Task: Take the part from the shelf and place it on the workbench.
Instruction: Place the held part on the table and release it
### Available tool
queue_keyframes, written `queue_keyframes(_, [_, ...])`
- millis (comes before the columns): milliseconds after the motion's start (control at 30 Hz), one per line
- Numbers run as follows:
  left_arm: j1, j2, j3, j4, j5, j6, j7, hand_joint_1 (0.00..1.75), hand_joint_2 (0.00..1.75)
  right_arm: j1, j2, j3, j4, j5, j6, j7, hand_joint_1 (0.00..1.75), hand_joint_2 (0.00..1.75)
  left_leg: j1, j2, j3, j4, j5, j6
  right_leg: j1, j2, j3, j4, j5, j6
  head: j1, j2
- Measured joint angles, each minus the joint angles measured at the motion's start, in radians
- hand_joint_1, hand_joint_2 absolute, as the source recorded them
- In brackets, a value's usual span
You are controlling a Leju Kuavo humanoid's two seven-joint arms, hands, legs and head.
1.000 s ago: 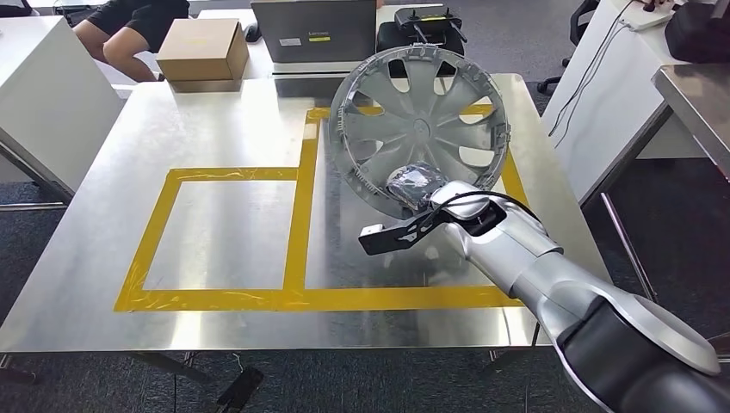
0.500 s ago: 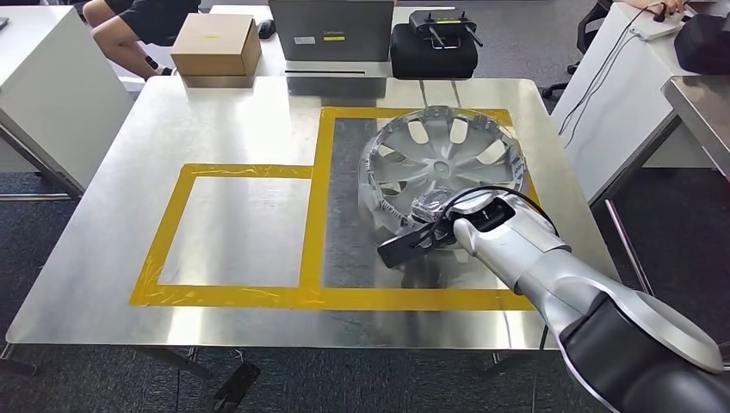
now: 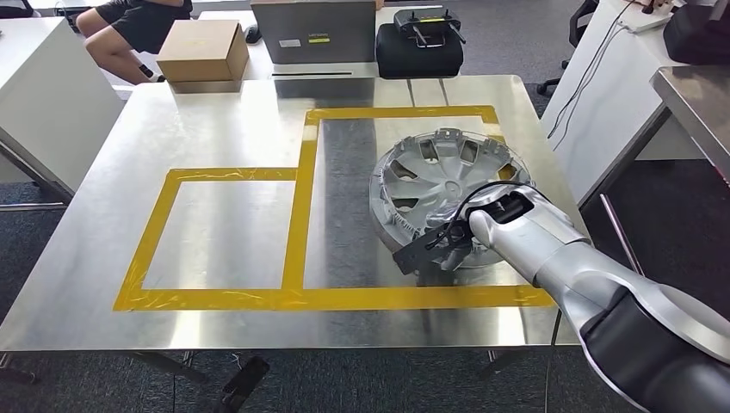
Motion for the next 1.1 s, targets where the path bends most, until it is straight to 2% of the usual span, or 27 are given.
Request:
queue_keyframes(67, [-0.005, 0.001, -0.001, -0.001, 0.000, 0.004, 0.006, 0.00, 0.00, -0.008, -0.004, 0.007, -0.009, -0.009, -0.008, 0.006, 0.00, 0.00, -0.007, 0.000, 0.048, -0.094, 0.024, 0.013, 0.004, 0.002, -0.002, 0.000, 0.001, 0.002, 0.000, 0.000])
queue_keyframes(133, [-0.009, 0.001, -0.002, -0.001, 0.001, 0.007, 0.010, 0.00, 0.00, -0.014, -0.009, 0.012, -0.014, -0.017, -0.024, 0.011, 0.00, 0.00, -0.012, 0.001, 0.060, -0.116, 0.023, 0.020, 0.006, 0.003, -0.005, -0.004, 0.005, 0.008, 0.000, 0.000])
queue_keyframes(233, [-0.009, 0.001, -0.005, -0.004, 0.006, 0.008, 0.010, 0.00, 0.00, -0.016, -0.018, 0.014, -0.020, -0.025, -0.093, 0.015, 0.00, 0.00, -0.005, 0.003, 0.075, -0.143, 0.039, 0.032, 0.007, -0.001, -0.016, 0.013, -0.008, 0.016, 0.002, 0.000])
queue_keyframes(300, [-0.010, 0.001, -0.005, -0.006, 0.014, 0.008, 0.008, 0.00, 0.00, -0.016, -0.022, 0.010, -0.025, -0.028, -0.173, 0.016, 0.00, 0.00, -0.004, 0.004, 0.081, -0.152, 0.045, 0.037, 0.008, -0.002, -0.047, 0.082, -0.041, 0.012, 0.003, 0.000])
queue_keyframes(367, [-0.008, 0.000, -0.006, -0.006, 0.025, 0.011, 0.003, 0.00, 0.00, -0.004, -0.022, -0.002, -0.033, -0.038, -0.288, 0.016, 0.00, 0.00, -0.005, 0.004, 0.080, -0.152, 0.045, 0.038, 0.007, -0.002, -0.104, 0.204, -0.086, 0.009, 0.003, 0.000])
queue_keyframes(400, [-0.004, -0.001, -0.006, -0.006, 0.032, 0.013, -0.002, 0.00, 0.00, 0.008, -0.022, -0.015, -0.040, -0.049, -0.362, 0.016, 0.00, 0.00, -0.006, 0.003, 0.080, -0.152, 0.045, 0.038, 0.006, -0.003, -0.129, 0.258, -0.102, 0.011, 0.003, 0.000])
queue_keyframes(433, [0.001, -0.001, -0.006, -0.006, 0.039, 0.016, -0.008, 0.00, 0.00, 0.024, -0.021, -0.035, -0.052, -0.061, -0.433, 0.015, 0.00, 0.00, -0.006, 0.002, 0.080, -0.152, 0.045, 0.038, 0.005, -0.003, -0.137, 0.276, -0.103, 0.017, 0.003, 0.000])
queue_keyframes(467, [0.006, -0.002, -0.006, -0.006, 0.046, 0.017, -0.014, 0.00, 0.00, 0.039, -0.020, -0.060, -0.067, -0.070, -0.499, 0.014, 0.00, 0.00, -0.006, 0.001, 0.080, -0.151, 0.045, 0.038, 0.003, -0.004, -0.125, 0.252, -0.088, 0.025, 0.003, 0.000])
queue_keyframes(533, [0.015, -0.002, -0.005, -0.006, 0.054, 0.018, -0.027, 0.00, 0.00, 0.065, -0.019, -0.124, -0.108, -0.066, -0.619, 0.010, 0.00, 0.00, -0.007, -0.001, 0.079, -0.145, 0.041, 0.033, -0.001, -0.008, -0.054, 0.109, -0.037, 0.039, 0.003, 0.000])
queue_keyframes(567, [0.018, -0.002, -0.006, -0.006, 0.056, 0.018, -0.032, 0.00, 0.00, 0.075, -0.018, -0.154, -0.131, -0.055, -0.669, 0.008, 0.00, 0.00, -0.008, -0.002, 0.076, -0.139, 0.038, 0.028, -0.001, -0.010, -0.021, 0.046, -0.018, 0.039, 0.003, 0.000])
queue_keyframes(600, [0.021, -0.002, -0.006, -0.006, 0.058, 0.017, -0.036, 0.00, 0.00, 0.085, -0.018, -0.186, -0.156, -0.041, -0.714, 0.006, 0.00, 0.00, -0.010, -0.003, 0.073, -0.135, 0.036, 0.023, 0.001, -0.011, 0.001, 0.004, -0.007, 0.034, 0.002, 0.000])
queue_keyframes(667, [0.026, -0.002, -0.006, -0.006, 0.062, 0.016, -0.040, 0.00, 0.00, 0.104, -0.016, -0.241, -0.201, -0.020, -0.774, 0.003, 0.00, 0.00, -0.010, -0.004, 0.069, -0.132, 0.034, 0.013, 0.007, -0.011, 0.010, -0.010, -0.003, 0.020, 0.002, 0.000])
queue_keyframes(733, [0.029, -0.001, -0.006, -0.006, 0.063, 0.014, -0.041, 0.00, 0.00, 0.116, -0.016, -0.283, -0.236, -0.013, -0.800, 0.000, 0.00, 0.00, -0.006, -0.003, 0.064, -0.125, 0.028, 0.004, 0.002, -0.010, 0.011, -0.013, 0.001, 0.009, 0.002, 0.000])
queue_keyframes(767, [0.030, -0.001, -0.006, -0.006, 0.063, 0.014, -0.042, 0.00, 0.00, 0.118, -0.015, -0.299, -0.250, -0.010, -0.807, -0.002, 0.00, 0.00, -0.004, -0.003, 0.054, -0.104, 0.012, -0.002, -0.002, -0.009, 0.011, -0.015, 0.003, 0.004, 0.001, 0.000])
queue_keyframes(800, [0.030, 0.000, -0.006, -0.006, 0.063, 0.013, -0.043, 0.00, 0.00, 0.120, -0.013, -0.313, -0.263, -0.003, -0.821, -0.003, 0.00, 0.00, -0.001, -0.002, 0.036, -0.064, -0.013, -0.008, -0.005, -0.009, 0.012, -0.016, 0.004, 0.000, 0.001, 0.000])
queue_keyframes(867, [0.031, 0.000, -0.006, -0.006, 0.064, 0.014, -0.046, 0.00, 0.00, 0.130, -0.009, -0.341, -0.290, 0.025, -0.893, -0.004, 0.00, 0.00, 0.004, -0.001, -0.021, 0.063, -0.074, -0.020, -0.004, -0.009, 0.012, -0.016, 0.004, -0.004, 0.001, 0.000])
queue_keyframes(900, [0.032, 0.000, -0.006, -0.006, 0.064, 0.017, -0.047, 0.00, 0.00, 0.139, -0.007, -0.355, -0.302, 0.046, -0.953, -0.004, 0.00, 0.00, 0.006, 0.000, -0.047, 0.120, -0.094, -0.023, -0.003, -0.008, 0.011, -0.016, 0.004, -0.005, 0.001, 0.000])
queue_keyframes(933, [0.033, 0.000, -0.006, -0.006, 0.065, 0.021, -0.047, 0.00, 0.00, 0.147, -0.005, -0.371, -0.316, 0.067, -1.023, -0.002, 0.00, 0.00, 0.007, 0.000, -0.060, 0.145, -0.096, -0.025, -0.003, -0.008, 0.011, -0.015, 0.003, -0.005, 0.001, 0.000])
queue_keyframes(967, [0.034, 0.000, -0.006, -0.006, 0.065, 0.026, -0.048, 0.00, 0.00, 0.154, -0.001, -0.389, -0.332, 0.085, -1.096, 0.002, 0.00, 0.00, 0.007, 0.000, -0.054, 0.131, -0.079, -0.024, -0.002, -0.008, 0.012, -0.015, 0.003, -0.005, 0.001, 0.000])
queue_keyframes(1033, [0.035, 0.000, -0.006, -0.006, 0.066, 0.040, -0.050, 0.00, 0.00, 0.162, 0.009, -0.430, -0.367, 0.094, -1.227, 0.006, 0.00, 0.00, 0.008, 0.000, 0.008, 0.005, -0.014, -0.018, -0.002, -0.006, 0.013, -0.015, 0.003, -0.004, 0.001, 0.000])
queue_keyframes(1100, [0.035, -0.001, -0.006, -0.006, 0.070, 0.054, -0.052, 0.00, 0.00, 0.170, 0.022, -0.478, -0.405, 0.053, -1.306, -0.001, 0.00, 0.00, 0.004, 0.000, 0.066, -0.105, 0.019, -0.010, 0.002, -0.005, 0.012, -0.015, 0.004, -0.001, 0.001, 0.000])
